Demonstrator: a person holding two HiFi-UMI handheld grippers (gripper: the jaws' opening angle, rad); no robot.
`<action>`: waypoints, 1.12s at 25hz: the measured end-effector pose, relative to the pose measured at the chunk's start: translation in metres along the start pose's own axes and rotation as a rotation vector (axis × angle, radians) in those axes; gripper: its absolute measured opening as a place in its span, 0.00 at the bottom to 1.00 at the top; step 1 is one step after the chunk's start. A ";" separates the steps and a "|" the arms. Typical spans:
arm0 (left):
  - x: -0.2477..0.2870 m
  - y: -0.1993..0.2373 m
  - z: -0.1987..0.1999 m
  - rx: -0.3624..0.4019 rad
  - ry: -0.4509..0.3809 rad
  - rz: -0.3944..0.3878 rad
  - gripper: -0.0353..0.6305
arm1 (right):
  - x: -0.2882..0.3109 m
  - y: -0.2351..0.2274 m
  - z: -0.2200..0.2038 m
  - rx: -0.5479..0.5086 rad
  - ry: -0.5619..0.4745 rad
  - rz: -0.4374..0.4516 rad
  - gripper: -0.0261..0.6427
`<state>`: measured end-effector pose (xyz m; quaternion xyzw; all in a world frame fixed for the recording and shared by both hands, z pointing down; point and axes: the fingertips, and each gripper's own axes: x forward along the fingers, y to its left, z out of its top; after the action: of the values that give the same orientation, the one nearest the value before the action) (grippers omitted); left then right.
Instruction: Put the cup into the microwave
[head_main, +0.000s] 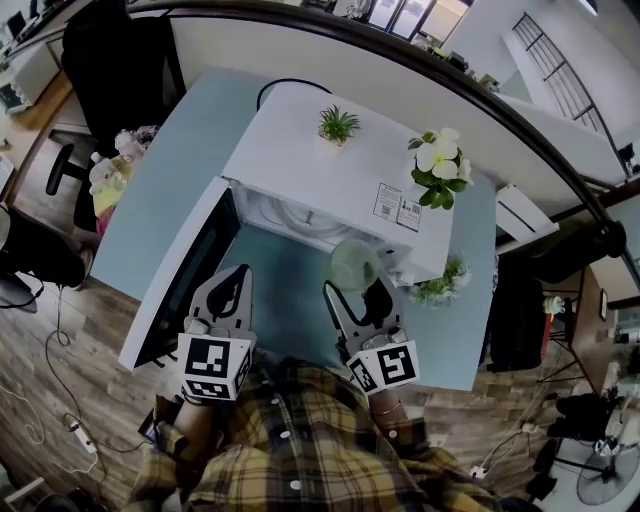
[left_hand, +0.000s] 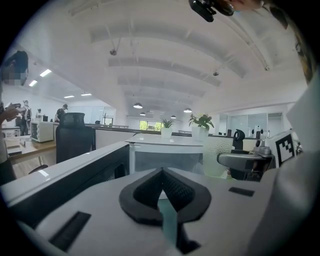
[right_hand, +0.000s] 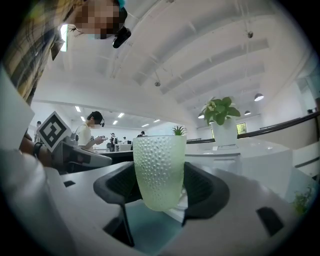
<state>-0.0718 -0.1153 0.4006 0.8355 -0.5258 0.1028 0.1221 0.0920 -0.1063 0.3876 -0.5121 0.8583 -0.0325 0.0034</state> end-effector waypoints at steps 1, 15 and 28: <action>0.003 0.000 0.001 0.001 -0.001 0.001 0.04 | 0.002 -0.001 0.000 -0.001 -0.002 0.004 0.50; 0.022 0.009 0.000 -0.003 0.031 -0.047 0.04 | 0.019 -0.001 0.001 -0.005 0.018 -0.021 0.50; 0.029 0.013 -0.007 -0.001 0.068 -0.111 0.04 | 0.027 0.005 -0.009 -0.005 0.048 -0.062 0.50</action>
<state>-0.0715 -0.1435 0.4173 0.8593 -0.4744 0.1237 0.1459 0.0738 -0.1274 0.3966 -0.5376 0.8419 -0.0428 -0.0196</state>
